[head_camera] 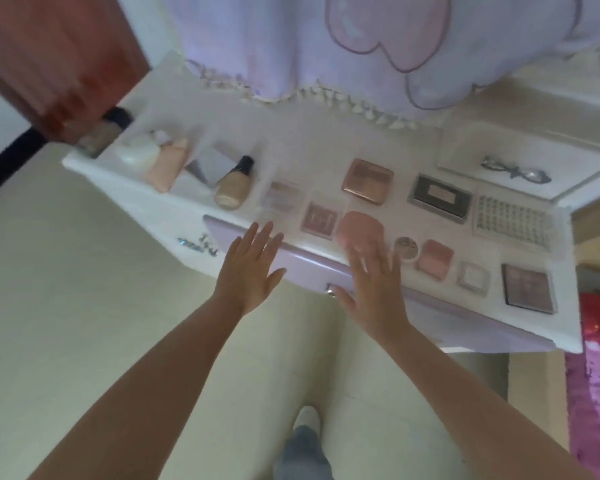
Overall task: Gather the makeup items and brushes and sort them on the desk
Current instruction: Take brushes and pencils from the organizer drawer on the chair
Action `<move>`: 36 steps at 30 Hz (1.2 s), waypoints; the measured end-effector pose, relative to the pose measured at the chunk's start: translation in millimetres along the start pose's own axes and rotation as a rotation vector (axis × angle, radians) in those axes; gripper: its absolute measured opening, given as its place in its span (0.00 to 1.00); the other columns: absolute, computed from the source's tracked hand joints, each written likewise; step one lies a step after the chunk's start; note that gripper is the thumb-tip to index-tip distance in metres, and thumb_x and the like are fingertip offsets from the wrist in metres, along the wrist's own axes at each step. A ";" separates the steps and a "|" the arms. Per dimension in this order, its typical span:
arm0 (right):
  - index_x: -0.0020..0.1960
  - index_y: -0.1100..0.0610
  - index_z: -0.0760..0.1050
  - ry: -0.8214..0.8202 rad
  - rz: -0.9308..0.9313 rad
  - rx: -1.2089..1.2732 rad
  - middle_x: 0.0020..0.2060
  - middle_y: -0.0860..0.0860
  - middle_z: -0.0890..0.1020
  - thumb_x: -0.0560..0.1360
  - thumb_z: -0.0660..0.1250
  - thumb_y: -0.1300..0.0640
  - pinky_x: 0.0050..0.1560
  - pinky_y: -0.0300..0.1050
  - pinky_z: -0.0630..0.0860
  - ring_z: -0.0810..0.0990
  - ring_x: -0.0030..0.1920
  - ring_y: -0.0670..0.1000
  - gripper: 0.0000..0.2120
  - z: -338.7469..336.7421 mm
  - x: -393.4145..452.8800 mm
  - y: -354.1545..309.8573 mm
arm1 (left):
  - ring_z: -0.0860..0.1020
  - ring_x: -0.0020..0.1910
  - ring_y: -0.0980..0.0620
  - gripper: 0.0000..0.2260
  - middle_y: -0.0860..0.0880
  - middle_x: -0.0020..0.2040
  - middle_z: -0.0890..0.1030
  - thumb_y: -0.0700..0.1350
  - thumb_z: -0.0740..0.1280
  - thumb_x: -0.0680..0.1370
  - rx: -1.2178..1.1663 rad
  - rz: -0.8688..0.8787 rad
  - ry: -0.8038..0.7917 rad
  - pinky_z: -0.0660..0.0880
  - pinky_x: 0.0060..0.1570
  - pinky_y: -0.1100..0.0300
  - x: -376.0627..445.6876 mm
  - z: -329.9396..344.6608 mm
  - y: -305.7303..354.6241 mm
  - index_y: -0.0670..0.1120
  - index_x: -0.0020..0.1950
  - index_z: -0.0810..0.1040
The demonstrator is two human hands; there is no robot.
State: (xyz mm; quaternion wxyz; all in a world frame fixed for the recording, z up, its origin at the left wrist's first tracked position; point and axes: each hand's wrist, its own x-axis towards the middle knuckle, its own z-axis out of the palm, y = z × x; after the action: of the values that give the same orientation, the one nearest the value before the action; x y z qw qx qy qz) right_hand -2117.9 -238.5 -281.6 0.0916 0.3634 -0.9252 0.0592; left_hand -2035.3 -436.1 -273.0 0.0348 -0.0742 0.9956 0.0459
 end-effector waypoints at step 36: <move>0.75 0.53 0.49 -0.405 -2.147 0.271 0.75 0.55 0.50 0.76 0.57 0.42 0.73 0.54 0.47 0.45 0.75 0.56 0.33 -289.9 -741.5 -849.9 | 0.45 0.76 0.42 0.26 0.43 0.77 0.49 0.54 0.53 0.80 -0.233 -2.553 0.088 0.47 0.73 0.49 -1153.2 -61.7 131.7 0.45 0.75 0.52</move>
State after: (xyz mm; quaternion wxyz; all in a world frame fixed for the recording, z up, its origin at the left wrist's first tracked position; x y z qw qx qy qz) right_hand -967.3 -316.4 -119.5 -0.0984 0.9888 -0.1119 -0.0109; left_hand -921.4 -145.7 -112.6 0.0146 -0.9757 0.2092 0.0642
